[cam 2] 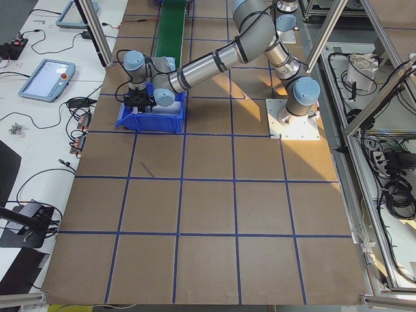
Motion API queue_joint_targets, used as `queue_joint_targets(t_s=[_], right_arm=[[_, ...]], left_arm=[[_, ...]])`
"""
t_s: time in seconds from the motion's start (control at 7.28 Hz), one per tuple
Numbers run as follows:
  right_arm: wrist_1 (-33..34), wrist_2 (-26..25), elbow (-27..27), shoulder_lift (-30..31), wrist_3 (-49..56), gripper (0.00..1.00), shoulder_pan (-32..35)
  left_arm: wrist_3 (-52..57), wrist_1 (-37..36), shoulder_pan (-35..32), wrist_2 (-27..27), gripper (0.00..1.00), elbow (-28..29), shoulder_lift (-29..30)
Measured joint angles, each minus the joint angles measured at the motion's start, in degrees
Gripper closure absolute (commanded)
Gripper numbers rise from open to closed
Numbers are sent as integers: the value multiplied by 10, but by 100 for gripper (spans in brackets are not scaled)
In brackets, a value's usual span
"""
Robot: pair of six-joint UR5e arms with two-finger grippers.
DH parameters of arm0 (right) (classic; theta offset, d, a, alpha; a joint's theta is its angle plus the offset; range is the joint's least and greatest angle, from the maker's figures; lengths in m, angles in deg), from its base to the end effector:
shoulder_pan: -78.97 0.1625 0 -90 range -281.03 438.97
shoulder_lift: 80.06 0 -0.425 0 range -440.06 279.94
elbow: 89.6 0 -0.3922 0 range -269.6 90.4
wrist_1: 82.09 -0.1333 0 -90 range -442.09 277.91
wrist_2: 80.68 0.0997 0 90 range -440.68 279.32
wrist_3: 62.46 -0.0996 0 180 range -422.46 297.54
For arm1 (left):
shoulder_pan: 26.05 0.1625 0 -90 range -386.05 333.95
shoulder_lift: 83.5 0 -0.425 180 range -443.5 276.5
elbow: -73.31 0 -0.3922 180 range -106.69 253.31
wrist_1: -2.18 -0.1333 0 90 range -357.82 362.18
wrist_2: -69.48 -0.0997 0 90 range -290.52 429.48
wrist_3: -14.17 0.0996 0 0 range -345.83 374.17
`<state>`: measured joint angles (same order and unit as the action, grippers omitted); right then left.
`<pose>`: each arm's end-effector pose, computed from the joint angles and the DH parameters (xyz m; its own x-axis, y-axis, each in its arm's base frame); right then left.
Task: Transport two buttons from left to right
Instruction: 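Return the left gripper to the bin and grasp the red button, then carry the red button to the conveyor and release it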
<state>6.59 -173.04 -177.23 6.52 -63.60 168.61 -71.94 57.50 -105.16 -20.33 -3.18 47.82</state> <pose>0.1260 -0.5138 0.4760 -0.9988 0.0245 0.0420 0.0262 0.9988 0.0405 0.0083 -0.7504 0.2118 0.1205 -0.9855 0.1196 -0.9925 -0.1220 -0.0048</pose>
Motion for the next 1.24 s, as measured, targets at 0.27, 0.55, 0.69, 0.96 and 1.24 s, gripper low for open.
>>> queue_joint_targets(t_s=[0.27, 0.55, 0.69, 0.96, 1.24], right_arm=[[0, 0, 1, 0, 0, 0, 0], [0, 1, 1, 0, 0, 0, 0], [0, 1, 1, 0, 0, 0, 0], [0, 1, 0, 0, 0, 0, 0], [0, 1, 0, 0, 0, 0, 0]], left_arm=[[4, -5, -1, 1, 89, -1, 4], [5, -6, -4, 2, 90, -5, 3], [6, -5, -6, 3, 90, -6, 0], [20, 7, -10, 6, 89, -12, -28], [68, 45, -15, 6, 90, -33, -89]])
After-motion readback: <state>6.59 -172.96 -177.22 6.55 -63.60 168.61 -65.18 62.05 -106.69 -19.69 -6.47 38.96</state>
